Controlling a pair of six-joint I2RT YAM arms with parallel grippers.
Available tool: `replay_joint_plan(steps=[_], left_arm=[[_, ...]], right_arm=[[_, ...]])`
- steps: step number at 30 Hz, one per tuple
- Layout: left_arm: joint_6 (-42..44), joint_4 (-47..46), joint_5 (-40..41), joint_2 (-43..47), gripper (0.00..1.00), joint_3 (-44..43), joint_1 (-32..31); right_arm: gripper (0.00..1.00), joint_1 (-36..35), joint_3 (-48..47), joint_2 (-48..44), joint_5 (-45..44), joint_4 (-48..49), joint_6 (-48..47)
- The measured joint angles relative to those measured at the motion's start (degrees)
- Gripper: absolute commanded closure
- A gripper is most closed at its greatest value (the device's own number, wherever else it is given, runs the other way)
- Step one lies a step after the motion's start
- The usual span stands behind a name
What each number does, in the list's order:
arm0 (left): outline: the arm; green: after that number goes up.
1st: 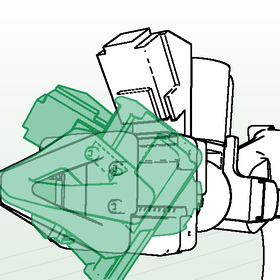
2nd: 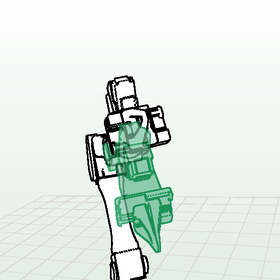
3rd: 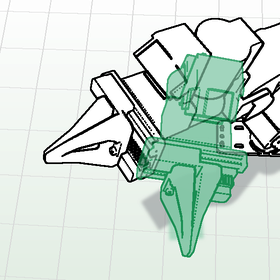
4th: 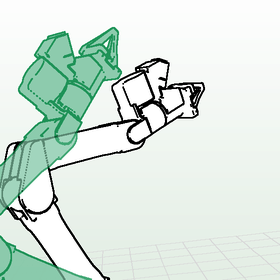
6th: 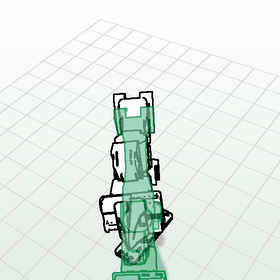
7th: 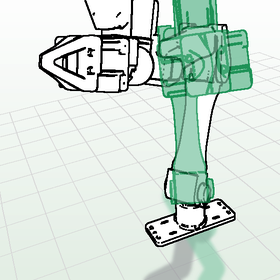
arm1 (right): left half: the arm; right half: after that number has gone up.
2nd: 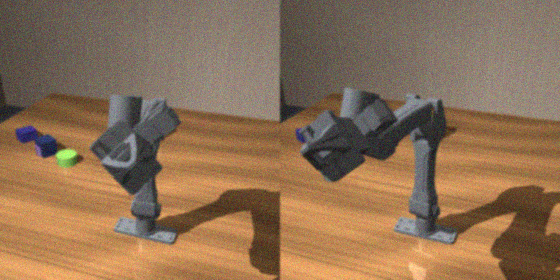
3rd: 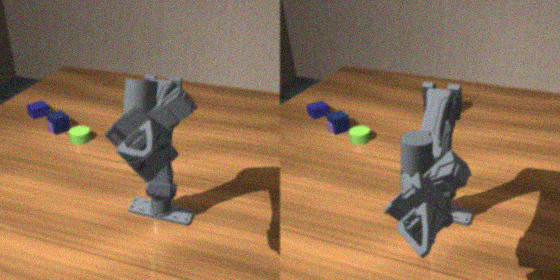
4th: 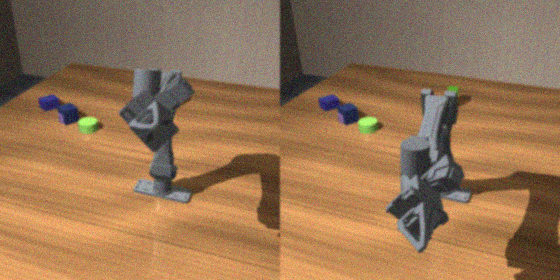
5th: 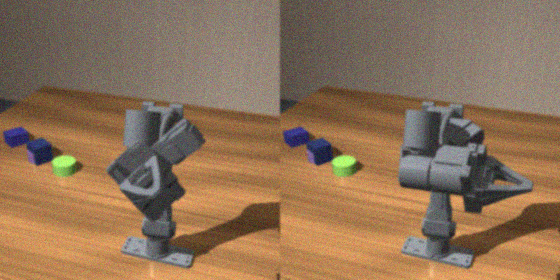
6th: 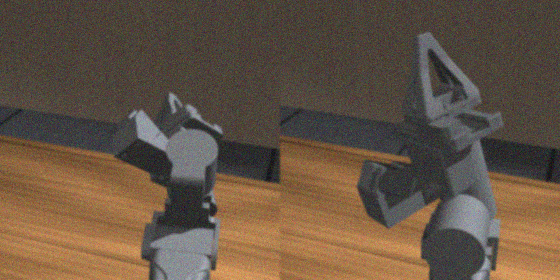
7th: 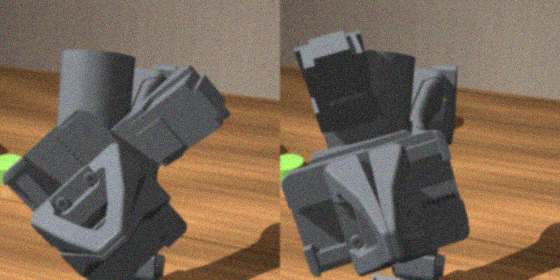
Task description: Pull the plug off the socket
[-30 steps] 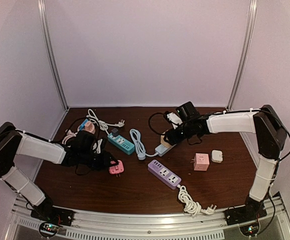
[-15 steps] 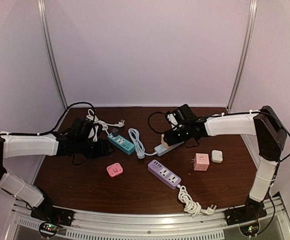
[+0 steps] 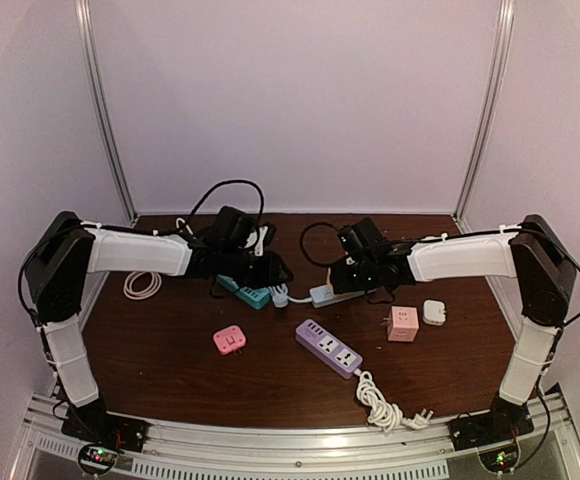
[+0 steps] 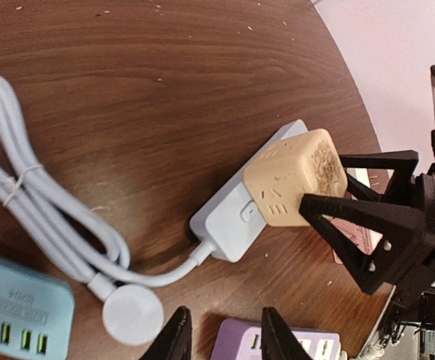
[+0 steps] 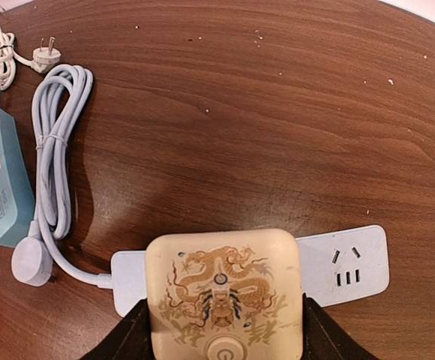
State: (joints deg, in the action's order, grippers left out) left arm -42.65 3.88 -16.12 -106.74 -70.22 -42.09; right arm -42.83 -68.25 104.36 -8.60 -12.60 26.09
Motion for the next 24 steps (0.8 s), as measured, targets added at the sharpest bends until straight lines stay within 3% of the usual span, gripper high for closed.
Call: replay_joint_plan(steps=[9, 24], left_arm=[[-3.9, -4.3, -6.4, -12.4, 0.86, -8.0, -1.1], [-5.7, -2.3, -7.3, -19.7, 0.96, -16.7, -3.3]], right_arm=[[0.44, -0.5, -0.5, 0.0, -0.8, -1.3, 1.1], [0.42, -0.5, -1.7, 0.7, -0.2, -2.6, 0.0]])
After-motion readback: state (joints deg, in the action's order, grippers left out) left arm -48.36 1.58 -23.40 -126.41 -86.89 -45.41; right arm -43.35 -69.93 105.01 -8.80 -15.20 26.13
